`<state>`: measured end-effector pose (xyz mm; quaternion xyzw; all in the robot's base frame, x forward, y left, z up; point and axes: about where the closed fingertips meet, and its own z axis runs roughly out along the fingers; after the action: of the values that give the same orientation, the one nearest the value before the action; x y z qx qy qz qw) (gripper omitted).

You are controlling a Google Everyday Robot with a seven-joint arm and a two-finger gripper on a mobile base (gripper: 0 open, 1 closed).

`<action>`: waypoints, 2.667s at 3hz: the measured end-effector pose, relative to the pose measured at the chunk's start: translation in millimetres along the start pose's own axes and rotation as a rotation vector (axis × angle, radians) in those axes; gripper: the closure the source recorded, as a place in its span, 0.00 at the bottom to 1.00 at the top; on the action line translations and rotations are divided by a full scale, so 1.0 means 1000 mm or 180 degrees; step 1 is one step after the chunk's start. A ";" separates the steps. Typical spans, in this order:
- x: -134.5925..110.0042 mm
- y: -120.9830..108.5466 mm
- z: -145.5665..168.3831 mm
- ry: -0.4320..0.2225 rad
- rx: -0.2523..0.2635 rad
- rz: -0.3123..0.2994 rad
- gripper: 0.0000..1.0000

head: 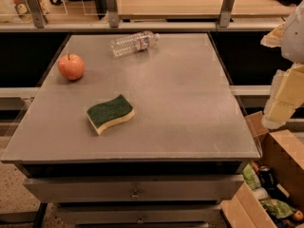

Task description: Pick sponge

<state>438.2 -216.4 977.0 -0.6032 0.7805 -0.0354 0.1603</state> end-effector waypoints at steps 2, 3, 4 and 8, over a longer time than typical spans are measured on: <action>-0.016 0.002 0.000 -0.0141 0.0064 0.0016 0.00; -0.090 0.013 0.004 -0.0504 0.0055 -0.0166 0.00; -0.165 0.019 0.007 -0.0761 0.0028 -0.0440 0.00; -0.280 0.032 0.085 -0.0808 -0.0343 -0.1140 0.00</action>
Offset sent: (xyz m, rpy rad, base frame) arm 0.0062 0.0412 0.0020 0.1031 -0.0615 0.0057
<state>495.6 70.5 946.3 -0.7395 0.6353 0.0547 0.2159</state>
